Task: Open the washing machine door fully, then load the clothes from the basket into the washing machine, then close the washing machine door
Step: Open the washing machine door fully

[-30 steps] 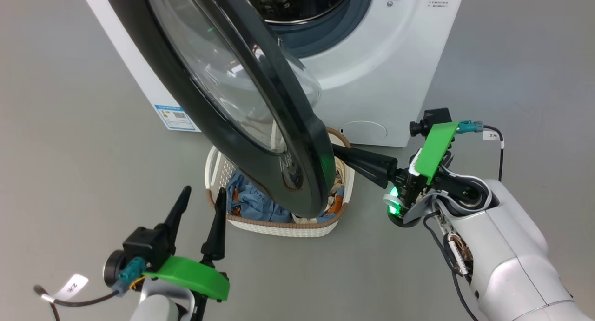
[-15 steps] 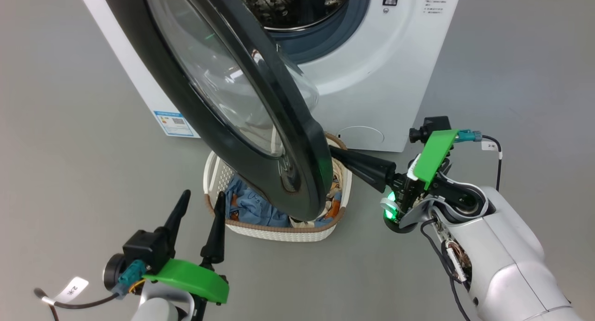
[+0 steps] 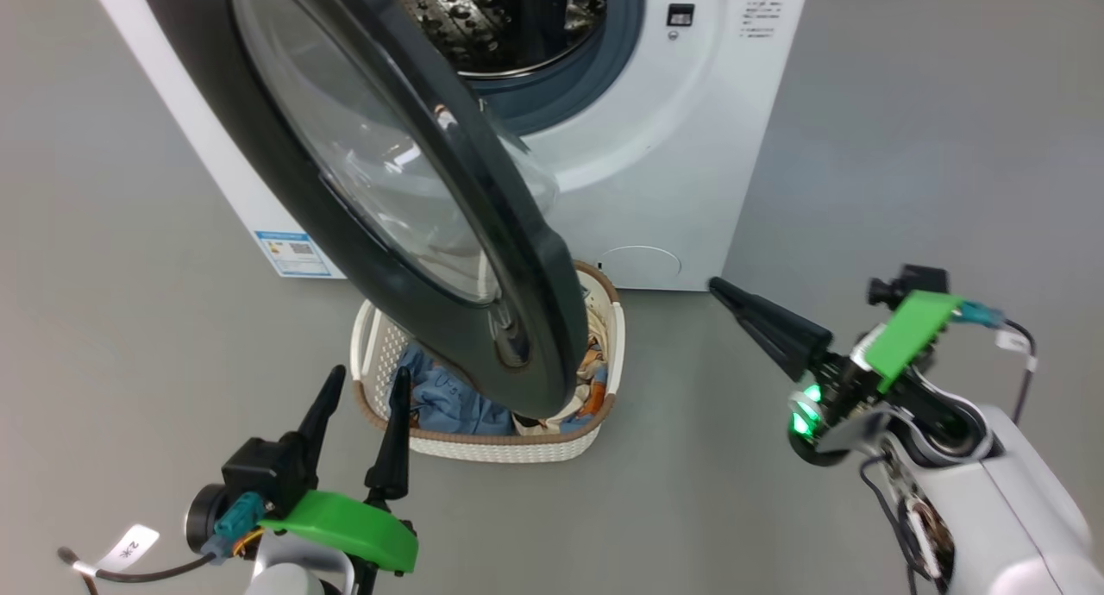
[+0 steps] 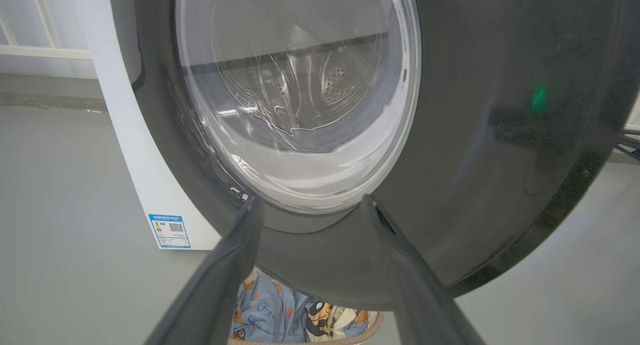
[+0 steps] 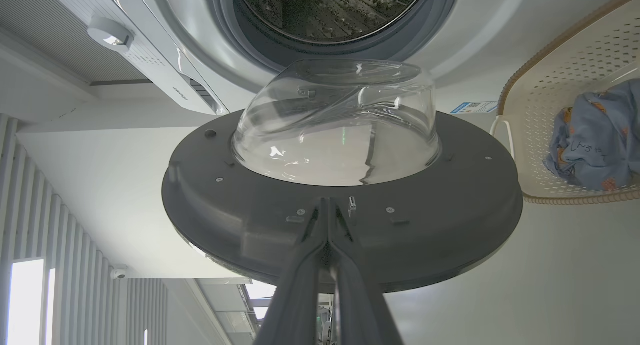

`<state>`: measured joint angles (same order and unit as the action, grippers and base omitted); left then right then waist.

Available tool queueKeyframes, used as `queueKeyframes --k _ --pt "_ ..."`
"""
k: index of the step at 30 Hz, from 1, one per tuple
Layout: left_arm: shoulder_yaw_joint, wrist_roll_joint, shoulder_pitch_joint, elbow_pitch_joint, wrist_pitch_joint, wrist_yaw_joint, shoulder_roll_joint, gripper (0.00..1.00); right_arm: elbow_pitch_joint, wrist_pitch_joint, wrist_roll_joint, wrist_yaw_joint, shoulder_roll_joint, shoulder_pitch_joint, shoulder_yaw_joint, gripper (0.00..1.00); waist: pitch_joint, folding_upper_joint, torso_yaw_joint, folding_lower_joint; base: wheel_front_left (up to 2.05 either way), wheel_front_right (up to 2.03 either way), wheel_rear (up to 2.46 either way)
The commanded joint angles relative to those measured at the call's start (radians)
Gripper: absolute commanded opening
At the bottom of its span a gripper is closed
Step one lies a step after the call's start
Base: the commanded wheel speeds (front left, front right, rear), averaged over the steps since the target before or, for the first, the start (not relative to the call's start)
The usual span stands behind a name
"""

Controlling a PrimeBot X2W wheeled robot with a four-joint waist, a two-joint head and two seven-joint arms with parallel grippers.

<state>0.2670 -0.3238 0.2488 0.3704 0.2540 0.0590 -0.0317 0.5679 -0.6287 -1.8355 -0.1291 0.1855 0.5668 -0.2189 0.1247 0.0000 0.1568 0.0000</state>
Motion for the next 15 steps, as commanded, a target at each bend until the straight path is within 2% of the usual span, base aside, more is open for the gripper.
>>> queueKeyframes --k 1,2,3,8,15 --pt "-0.034 0.013 0.006 -0.016 0.008 0.010 -0.018 1.00 -0.054 0.021 -0.014 -0.002 0.009 -0.029 0.000 0.25 -0.003 0.0000 -0.010 0.0000 0.00 0.00 0.00" --pt "-0.035 0.013 0.005 -0.016 0.008 0.011 -0.018 1.00 -0.078 0.033 -0.011 -0.002 0.018 -0.049 0.005 0.60 -0.003 0.0000 -0.013 0.0000 0.00 0.00 0.00" --pt "-0.036 0.012 0.005 -0.015 0.008 0.011 -0.018 1.00 -0.102 0.049 -0.009 -0.002 0.024 -0.070 0.013 1.00 -0.004 0.0000 -0.017 0.0000 0.00 0.00 0.00" --pt "-0.036 0.013 0.005 -0.012 0.008 0.014 -0.018 1.00 -0.232 0.147 0.037 -0.002 0.055 -0.183 0.042 1.00 -0.004 0.0000 -0.030 0.0000 0.00 0.00 0.00" --pt "-0.045 0.014 0.001 -0.014 0.008 0.012 -0.018 1.00 -0.363 0.296 0.125 -0.002 0.064 -0.324 0.076 1.00 -0.002 0.0000 -0.048 0.0000 0.00 0.00 0.00"
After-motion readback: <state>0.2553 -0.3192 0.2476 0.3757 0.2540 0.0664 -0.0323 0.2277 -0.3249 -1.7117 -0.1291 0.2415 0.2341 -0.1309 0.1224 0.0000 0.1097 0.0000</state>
